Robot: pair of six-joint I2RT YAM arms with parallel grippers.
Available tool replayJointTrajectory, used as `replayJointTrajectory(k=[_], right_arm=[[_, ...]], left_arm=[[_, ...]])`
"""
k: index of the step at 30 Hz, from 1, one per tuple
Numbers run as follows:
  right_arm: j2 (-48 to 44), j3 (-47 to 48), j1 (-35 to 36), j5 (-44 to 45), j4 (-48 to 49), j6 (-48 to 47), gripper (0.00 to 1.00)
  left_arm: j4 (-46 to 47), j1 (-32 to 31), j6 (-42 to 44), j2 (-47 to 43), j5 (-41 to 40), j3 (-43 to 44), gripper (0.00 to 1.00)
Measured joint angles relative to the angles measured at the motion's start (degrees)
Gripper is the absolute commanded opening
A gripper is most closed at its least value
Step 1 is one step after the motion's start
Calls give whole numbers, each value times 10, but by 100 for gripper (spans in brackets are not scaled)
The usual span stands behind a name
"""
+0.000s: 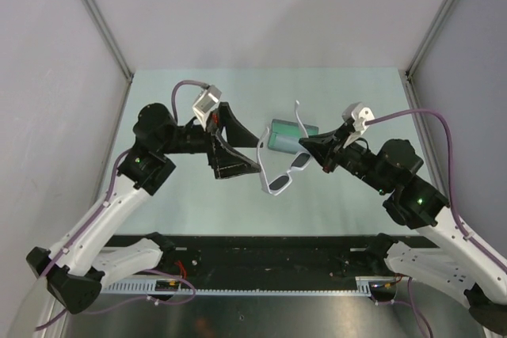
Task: Organize the sunglasses
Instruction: Close the left temple of the sunglasses on the sunglasses.
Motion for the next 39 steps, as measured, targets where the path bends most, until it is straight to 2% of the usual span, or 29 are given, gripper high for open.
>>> replayJointTrajectory(k=[12,28,39], right_arm=[[17,0,63,7,40,-37,1],[26,20,70,-1,61,-70,2],[38,39,70,-45,77,-83,2]], left_arm=[[0,-36,-24,22,12,-6,100],[5,-78,-25,51,47,-13,100],[25,-80,-44,71,62,18,100]])
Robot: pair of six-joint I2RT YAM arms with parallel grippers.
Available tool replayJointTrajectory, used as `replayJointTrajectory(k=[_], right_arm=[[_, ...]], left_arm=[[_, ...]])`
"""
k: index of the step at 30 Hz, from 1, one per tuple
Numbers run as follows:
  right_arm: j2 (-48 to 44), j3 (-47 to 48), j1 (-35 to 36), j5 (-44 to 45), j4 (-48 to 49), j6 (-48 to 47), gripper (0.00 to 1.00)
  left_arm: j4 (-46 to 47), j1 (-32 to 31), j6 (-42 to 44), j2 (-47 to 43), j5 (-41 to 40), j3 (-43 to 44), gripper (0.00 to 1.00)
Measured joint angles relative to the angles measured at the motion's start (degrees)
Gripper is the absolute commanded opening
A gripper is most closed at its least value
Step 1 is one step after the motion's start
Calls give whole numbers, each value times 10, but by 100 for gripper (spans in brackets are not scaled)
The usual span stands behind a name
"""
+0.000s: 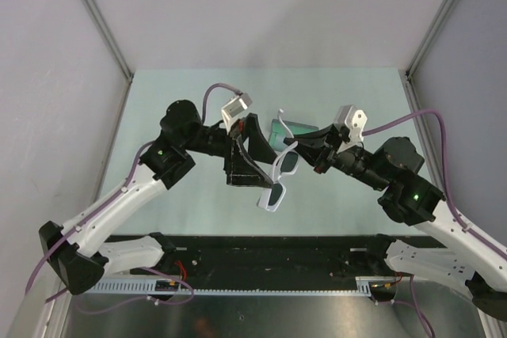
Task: Organize the sunglasses
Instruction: Close the left temple of the sunglasses on the sunglasses, then pass from the right arm to the left
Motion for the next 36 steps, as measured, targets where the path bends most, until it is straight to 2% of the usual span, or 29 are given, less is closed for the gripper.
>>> replayJointTrajectory(k=[6,13,19,23,25,26,33,36], right_arm=[[0,6,0,-37,10,-2,2],[15,11,0,-56,46,-47,4],[33,16,1,-56,81,-108,6],[37,23,2,-54,95,-139,7],[37,25,2,-54,99,-151,7],[37,25,2,-54,100,-156,7],[32,26,2,-56,99,-167,9],[30,26,2,-56,100,-165,13]], left_arm=[[28,-1,-48,11,14,6,100],[63,-5,-146,18,16,14,99],[76,-6,-245,18,6,15,88],[87,-7,-296,11,-3,3,76],[92,-7,-316,6,-6,-3,73],[94,-8,-326,4,-7,-6,69],[110,-10,-367,-2,-22,-22,60],[120,-12,-381,-2,-26,-27,56]])
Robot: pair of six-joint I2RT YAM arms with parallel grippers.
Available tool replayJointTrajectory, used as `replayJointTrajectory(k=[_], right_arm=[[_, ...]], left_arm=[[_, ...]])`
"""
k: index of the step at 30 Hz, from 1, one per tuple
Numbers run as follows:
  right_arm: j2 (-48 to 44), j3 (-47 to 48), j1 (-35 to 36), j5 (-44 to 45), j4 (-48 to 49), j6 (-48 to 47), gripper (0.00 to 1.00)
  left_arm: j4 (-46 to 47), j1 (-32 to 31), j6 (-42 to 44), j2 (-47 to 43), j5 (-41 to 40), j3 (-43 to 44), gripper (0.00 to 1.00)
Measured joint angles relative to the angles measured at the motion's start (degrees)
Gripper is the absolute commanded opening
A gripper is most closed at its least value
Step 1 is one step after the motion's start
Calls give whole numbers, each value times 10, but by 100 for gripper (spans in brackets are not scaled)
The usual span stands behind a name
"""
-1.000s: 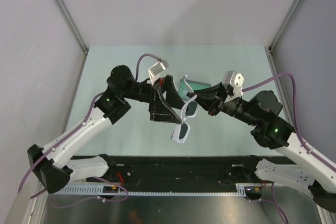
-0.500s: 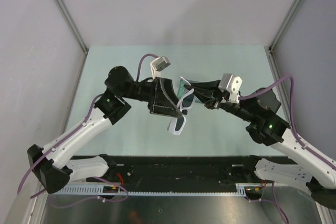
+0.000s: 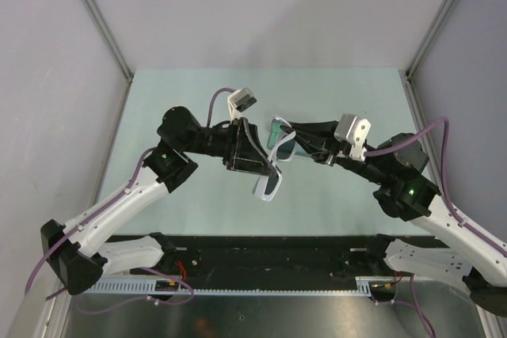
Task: Organize the sunglasses
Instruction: Pass from the right arm to the left, then pass from the left arm to the right
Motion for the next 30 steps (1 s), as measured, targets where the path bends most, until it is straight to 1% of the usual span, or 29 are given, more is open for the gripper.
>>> replayJointTrajectory(k=[1,2,3,6,14,18,24,26,30], right_arm=[[0,0,0,0,0,0,18],[0,0,0,0,0,3,21],[0,0,0,0,0,5,25],[-1,0,0,1,1,11,29],[-5,1,0,1,-2,19,29],[-5,1,0,0,-6,19,27],[-6,1,0,0,-9,20,27],[-6,1,0,1,-10,20,28],[-6,1,0,1,-16,20,32]], left_arm=[[4,-1,-4,0,-1,-2,54],[8,-1,-9,0,-2,-4,51],[10,-2,-14,0,-4,-5,50],[17,-5,-27,0,-6,-7,44],[43,-9,-55,0,-13,-18,31],[49,-9,-64,0,-16,-23,30],[58,-11,-73,3,-23,-23,28],[60,-11,-74,5,-25,-23,29],[62,-11,-74,9,-24,-23,33]])
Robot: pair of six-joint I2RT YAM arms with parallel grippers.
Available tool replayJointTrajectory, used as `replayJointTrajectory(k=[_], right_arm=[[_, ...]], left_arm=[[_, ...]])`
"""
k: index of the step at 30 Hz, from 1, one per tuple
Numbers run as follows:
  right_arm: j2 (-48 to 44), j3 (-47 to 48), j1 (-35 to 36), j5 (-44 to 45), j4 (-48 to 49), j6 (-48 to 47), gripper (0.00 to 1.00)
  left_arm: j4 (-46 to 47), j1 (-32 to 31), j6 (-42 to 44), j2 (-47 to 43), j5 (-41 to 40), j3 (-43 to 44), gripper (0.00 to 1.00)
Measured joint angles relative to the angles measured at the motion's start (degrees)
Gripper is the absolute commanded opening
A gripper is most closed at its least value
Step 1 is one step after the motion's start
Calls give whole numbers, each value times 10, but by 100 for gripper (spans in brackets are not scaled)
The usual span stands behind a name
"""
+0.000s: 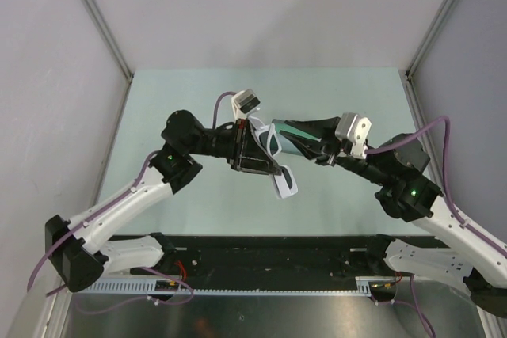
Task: Organize the sunglasses
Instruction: Pass from the left arm to the right
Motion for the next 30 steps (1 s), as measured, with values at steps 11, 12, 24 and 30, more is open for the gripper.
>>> replayJointTrajectory(k=[11,12,24,30], right_arm=[[-17,38,-1,79,-98,85,44],[-15,54,-2,89,-121,101,45],[22,148,-44,26,-269,254,46],[46,148,-47,-17,-264,262,47]], left_arm=[[2,0,49,16,0,0,36],[2,0,57,18,0,0,36],[5,0,111,43,7,0,32],[9,0,117,42,15,-3,32]])
